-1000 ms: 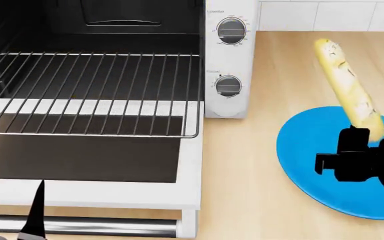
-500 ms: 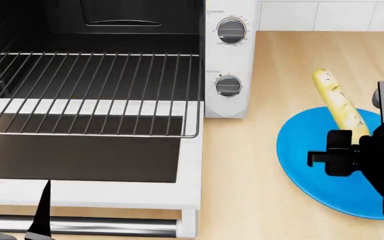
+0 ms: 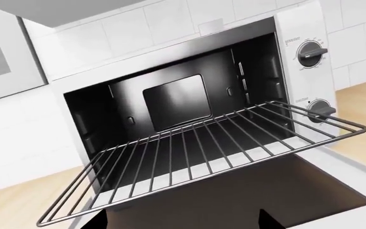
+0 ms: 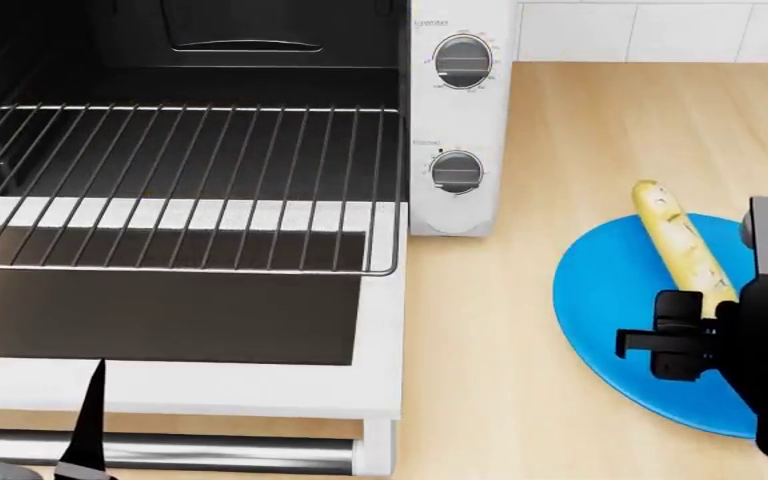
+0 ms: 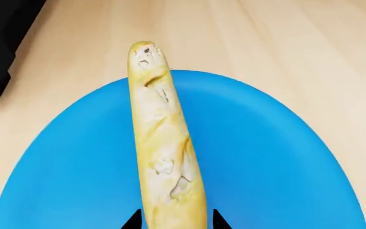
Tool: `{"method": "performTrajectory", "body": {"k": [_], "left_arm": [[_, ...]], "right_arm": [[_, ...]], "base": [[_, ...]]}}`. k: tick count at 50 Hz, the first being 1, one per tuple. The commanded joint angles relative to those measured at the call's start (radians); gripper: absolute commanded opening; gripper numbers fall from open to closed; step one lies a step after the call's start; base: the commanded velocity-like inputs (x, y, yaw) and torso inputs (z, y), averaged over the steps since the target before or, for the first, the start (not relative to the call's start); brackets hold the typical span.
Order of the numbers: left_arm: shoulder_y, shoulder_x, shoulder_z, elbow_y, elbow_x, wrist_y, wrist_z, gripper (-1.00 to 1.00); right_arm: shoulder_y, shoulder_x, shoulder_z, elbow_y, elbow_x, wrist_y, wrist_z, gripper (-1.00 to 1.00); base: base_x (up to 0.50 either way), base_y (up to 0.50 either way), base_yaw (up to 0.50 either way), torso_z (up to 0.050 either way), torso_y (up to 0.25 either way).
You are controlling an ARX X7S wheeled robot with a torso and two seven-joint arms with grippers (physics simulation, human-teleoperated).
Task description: Pick the baguette from the rack and place it on the plate on the counter.
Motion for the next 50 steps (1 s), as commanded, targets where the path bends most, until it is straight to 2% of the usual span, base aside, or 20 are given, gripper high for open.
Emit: {"method": "performTrajectory", "body": {"k": [1,7,8,21,32,50], "left_arm": [[-0.005,-0.002,0.005,-0.001,-0.003,0.003,-0.002,1.00],[-0.005,-0.005,0.003,0.010,-0.012,-0.005,-0.009,1.00],[-0.004,-0.006,0.002,0.014,-0.014,-0.008,-0.011,1.00],[0.017,-0.018,0.000,0.029,-0.023,-0.001,-0.025,1.00],[-0.002,-0.013,0.027,0.011,-0.021,0.001,-0.028,1.00],[-0.036,-0.015,0.034,0.026,-0.045,-0.026,-0.042,1.00]], "right_arm": [[-0.036,0.022,0.034,-0.026,0.011,0.014,0.011,-1.00],[-0.044,0.024,0.043,-0.029,0.015,0.008,0.014,-1.00],[-0.040,0.027,0.044,-0.038,0.015,0.014,0.021,1.00],[-0.042,0.062,0.096,-0.200,0.047,0.046,0.087,1.00],[-0.125,0.082,0.218,-0.555,0.181,0.129,0.200,1.00],[-0.330,0.078,0.464,-0.999,0.431,0.210,0.392,1.00]], "base": [[0.00,0.00,0.00,0.000,0.000],[0.00,0.00,0.00,0.000,0.000],[0.00,0.00,0.00,0.000,0.000],[0.00,0.00,0.00,0.000,0.000],[0.00,0.00,0.00,0.000,0.000],[0.00,0.00,0.00,0.000,0.000]]}}
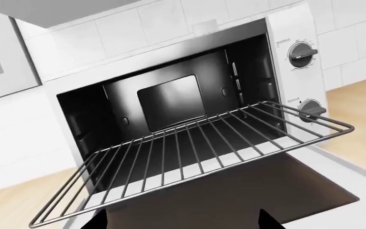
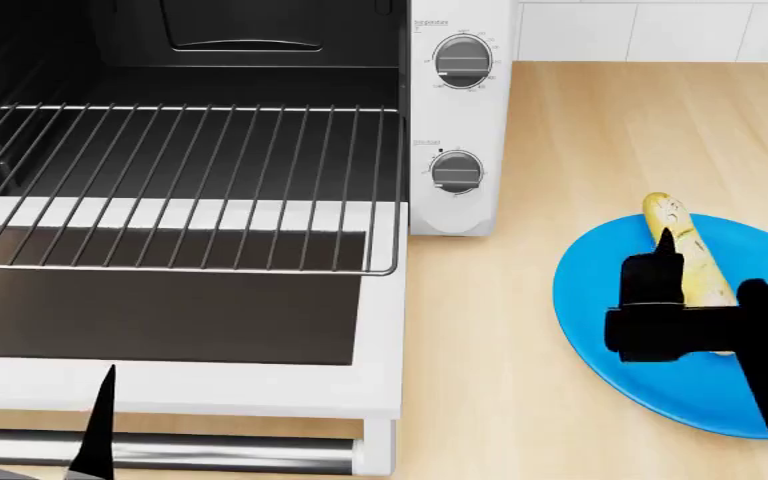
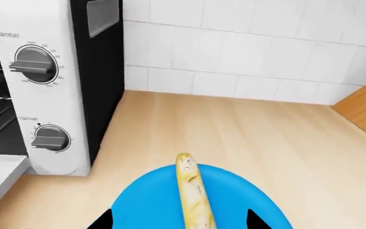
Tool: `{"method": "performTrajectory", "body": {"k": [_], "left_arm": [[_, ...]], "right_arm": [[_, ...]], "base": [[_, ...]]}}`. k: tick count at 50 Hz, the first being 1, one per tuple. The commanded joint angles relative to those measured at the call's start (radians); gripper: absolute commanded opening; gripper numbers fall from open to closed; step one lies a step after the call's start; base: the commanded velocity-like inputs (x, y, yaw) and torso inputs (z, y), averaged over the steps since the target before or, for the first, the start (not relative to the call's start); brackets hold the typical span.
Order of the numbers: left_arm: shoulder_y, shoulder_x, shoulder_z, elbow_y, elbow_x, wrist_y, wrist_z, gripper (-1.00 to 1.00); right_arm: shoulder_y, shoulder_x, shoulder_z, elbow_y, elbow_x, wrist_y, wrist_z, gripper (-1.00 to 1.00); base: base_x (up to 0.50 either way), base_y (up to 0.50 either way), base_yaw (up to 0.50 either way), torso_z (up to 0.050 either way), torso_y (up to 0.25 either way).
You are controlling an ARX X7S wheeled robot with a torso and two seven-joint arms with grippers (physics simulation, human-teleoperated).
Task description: Pick the baguette from the rack and place it on the plate on the counter.
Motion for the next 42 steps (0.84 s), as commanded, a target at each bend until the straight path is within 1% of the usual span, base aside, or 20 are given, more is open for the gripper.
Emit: {"method": "performTrajectory", "body": {"k": [1,8,13,17,23,29,36,37,39,40,42], "left_arm": [[-0.024,-0.002,0.007,0.009,-0.015,-0.018,-0.009,1.00],[-0.046,-0.001,0.020,0.007,-0.020,-0.031,-0.013,1.00],[-0.044,-0.003,0.026,0.001,-0.018,-0.025,-0.015,1.00],[-0.045,-0.006,0.028,0.002,-0.022,-0.026,-0.018,1.00],[-0.053,-0.006,0.038,-0.001,-0.023,-0.028,-0.021,1.00],[-0.061,-0.003,0.050,-0.005,-0.023,-0.028,-0.024,1.00],[-0.067,-0.007,0.049,0.002,-0.032,-0.037,-0.031,1.00],[-0.068,-0.007,0.050,0.002,-0.032,-0.036,-0.032,1.00],[-0.069,-0.007,0.052,0.001,-0.032,-0.035,-0.034,1.00],[-0.071,-0.006,0.054,0.001,-0.033,-0.036,-0.034,1.00],[-0.074,-0.006,0.055,0.002,-0.035,-0.036,-0.035,1.00]], "right_arm": [[-0.118,0.000,0.141,-0.278,0.149,0.052,0.126,1.00],[-0.166,0.000,0.196,-0.367,0.209,0.058,0.180,1.00],[-0.203,0.009,0.213,-0.413,0.202,0.033,0.169,1.00],[-0.218,0.007,0.227,-0.452,0.236,0.038,0.197,1.00],[-0.221,0.019,0.264,-0.539,0.388,0.061,0.323,1.00],[-0.228,0.041,0.271,-0.598,0.516,0.042,0.432,1.00],[-0.216,0.100,0.194,-0.608,0.560,-0.034,0.514,1.00],[-0.190,0.078,0.220,-0.608,0.607,0.010,0.541,1.00],[-0.123,-0.063,0.399,-0.608,0.822,0.245,0.641,1.00],[-0.112,-0.088,0.427,-0.607,0.877,0.286,0.680,1.00],[-0.096,-0.099,0.423,-0.606,0.936,0.299,0.738,1.00]], "base": [[0.00,0.00,0.00,0.000,0.000],[0.00,0.00,0.00,0.000,0.000],[0.00,0.00,0.00,0.000,0.000],[0.00,0.00,0.00,0.000,0.000],[0.00,0.00,0.00,0.000,0.000],[0.00,0.00,0.00,0.000,0.000],[0.00,0.00,0.00,0.000,0.000],[0.00,0.00,0.00,0.000,0.000],[0.00,0.00,0.00,0.000,0.000],[0.00,0.00,0.00,0.000,0.000],[0.00,0.00,0.00,0.000,0.000]]}}
